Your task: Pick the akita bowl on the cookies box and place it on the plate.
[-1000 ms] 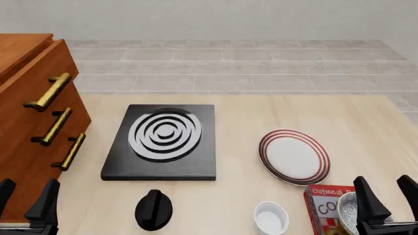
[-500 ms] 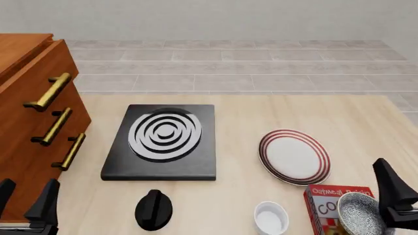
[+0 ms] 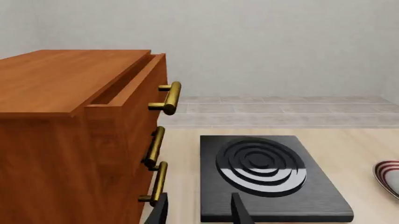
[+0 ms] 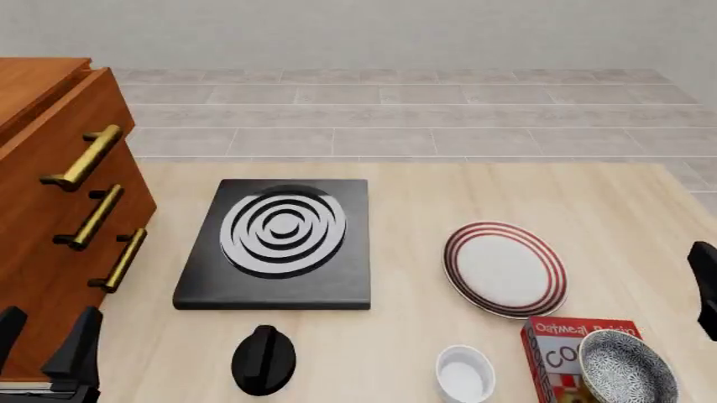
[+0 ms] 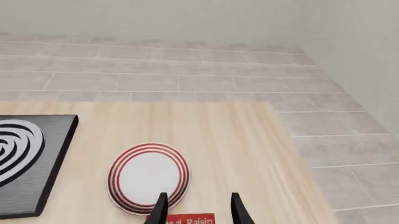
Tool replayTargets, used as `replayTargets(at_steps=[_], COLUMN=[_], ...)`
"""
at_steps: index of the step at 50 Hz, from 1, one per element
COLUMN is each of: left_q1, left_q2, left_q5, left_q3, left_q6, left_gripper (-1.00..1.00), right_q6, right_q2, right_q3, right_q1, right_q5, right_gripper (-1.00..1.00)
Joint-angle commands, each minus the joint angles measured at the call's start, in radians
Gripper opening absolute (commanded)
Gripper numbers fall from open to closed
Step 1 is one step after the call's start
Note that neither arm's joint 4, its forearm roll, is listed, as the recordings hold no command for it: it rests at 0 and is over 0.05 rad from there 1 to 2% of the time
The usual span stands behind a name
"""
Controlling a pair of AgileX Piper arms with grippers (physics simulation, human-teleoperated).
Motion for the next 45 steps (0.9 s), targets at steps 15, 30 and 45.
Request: replayTargets(at_steps=[15, 30, 45], left_q1=[0.000, 0.000, 0.000], left_q2=[0.000, 0.000, 0.000], left_q5=[0.000, 0.000, 0.000], left_q3=[0.000, 0.000, 0.000], left_q6=[0.000, 0.000, 0.000], left_gripper=[1.00, 1.00, 1.00], right_q6=[0.034, 0.023, 0.006], right_q2=[0.069, 0.046, 0.008], right_q3=[-0.105, -0.074, 0.003], right_q1=[-0.080, -0.094, -0.126], right_q5=[0.220, 0.252, 0.251], right_gripper=[1.00, 1.00, 1.00])
